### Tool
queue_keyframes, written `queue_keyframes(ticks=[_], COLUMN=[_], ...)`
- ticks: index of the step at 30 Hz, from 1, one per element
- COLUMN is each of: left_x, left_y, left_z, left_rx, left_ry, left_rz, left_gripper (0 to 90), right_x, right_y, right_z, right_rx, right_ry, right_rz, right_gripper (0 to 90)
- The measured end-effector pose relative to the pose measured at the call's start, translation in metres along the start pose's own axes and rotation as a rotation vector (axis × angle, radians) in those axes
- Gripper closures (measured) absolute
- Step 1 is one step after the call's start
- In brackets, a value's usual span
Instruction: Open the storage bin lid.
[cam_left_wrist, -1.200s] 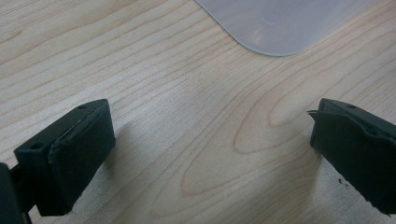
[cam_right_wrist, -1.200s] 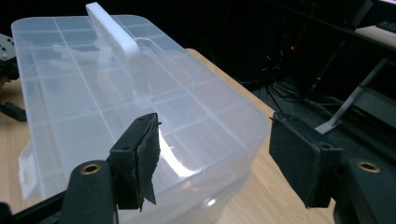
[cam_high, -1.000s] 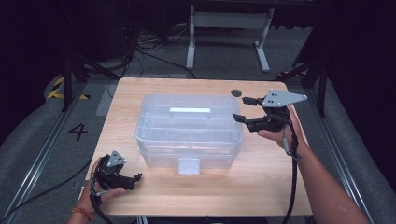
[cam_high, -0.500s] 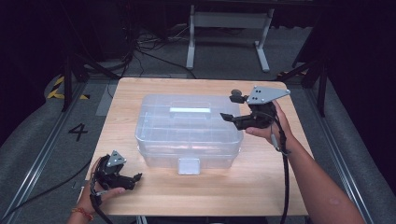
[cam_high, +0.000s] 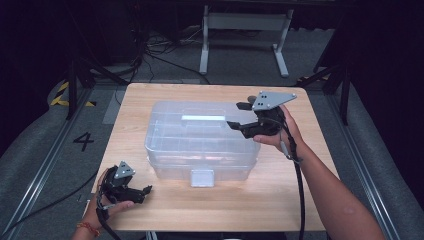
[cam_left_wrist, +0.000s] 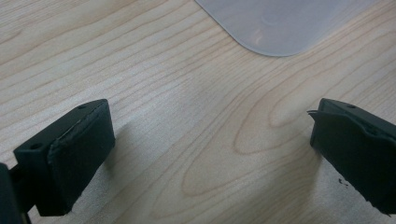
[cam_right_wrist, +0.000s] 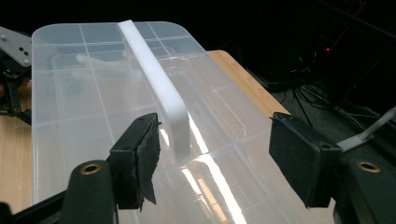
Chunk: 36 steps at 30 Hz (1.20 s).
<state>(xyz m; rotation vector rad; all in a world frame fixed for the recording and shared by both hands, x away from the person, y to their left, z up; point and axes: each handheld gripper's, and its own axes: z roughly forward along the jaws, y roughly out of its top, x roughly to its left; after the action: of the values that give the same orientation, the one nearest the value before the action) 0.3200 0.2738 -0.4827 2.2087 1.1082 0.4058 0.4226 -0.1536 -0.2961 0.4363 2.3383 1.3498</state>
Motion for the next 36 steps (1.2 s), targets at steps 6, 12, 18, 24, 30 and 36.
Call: queue_keyframes(ticks=[6,12,18,24,30,36], left_x=[0.000,0.000,0.000,0.000,0.000,0.000], left_y=[0.000,0.000,0.000,0.000,0.000,0.000], left_z=[0.000,0.000,0.000,0.000,0.000,0.000], left_rx=[0.001,0.002,0.000,0.000,0.002,0.000], left_ry=[-0.003,-0.004,0.000,0.000,-0.004,-0.001], left_rz=[-0.004,-0.005,-0.001,0.000,-0.005,-0.001], left_gripper=[0.3,0.2,0.3,0.2,0.3,0.2], right_x=[0.002,0.003,0.004,0.006,0.008,0.010], right_y=[0.001,0.001,0.002,0.004,0.005,0.007], right_z=[0.007,0.014,0.020,0.025,0.028,0.029], right_rx=[0.016,0.039,0.046,0.047,0.084,0.098], right_ry=[0.010,0.018,0.028,0.038,0.027,0.049], right_rz=[-0.006,-0.015,-0.012,-0.029,-0.044,-0.051], right_gripper=[34.1,33.9,35.3,44.5,59.2,67.3])
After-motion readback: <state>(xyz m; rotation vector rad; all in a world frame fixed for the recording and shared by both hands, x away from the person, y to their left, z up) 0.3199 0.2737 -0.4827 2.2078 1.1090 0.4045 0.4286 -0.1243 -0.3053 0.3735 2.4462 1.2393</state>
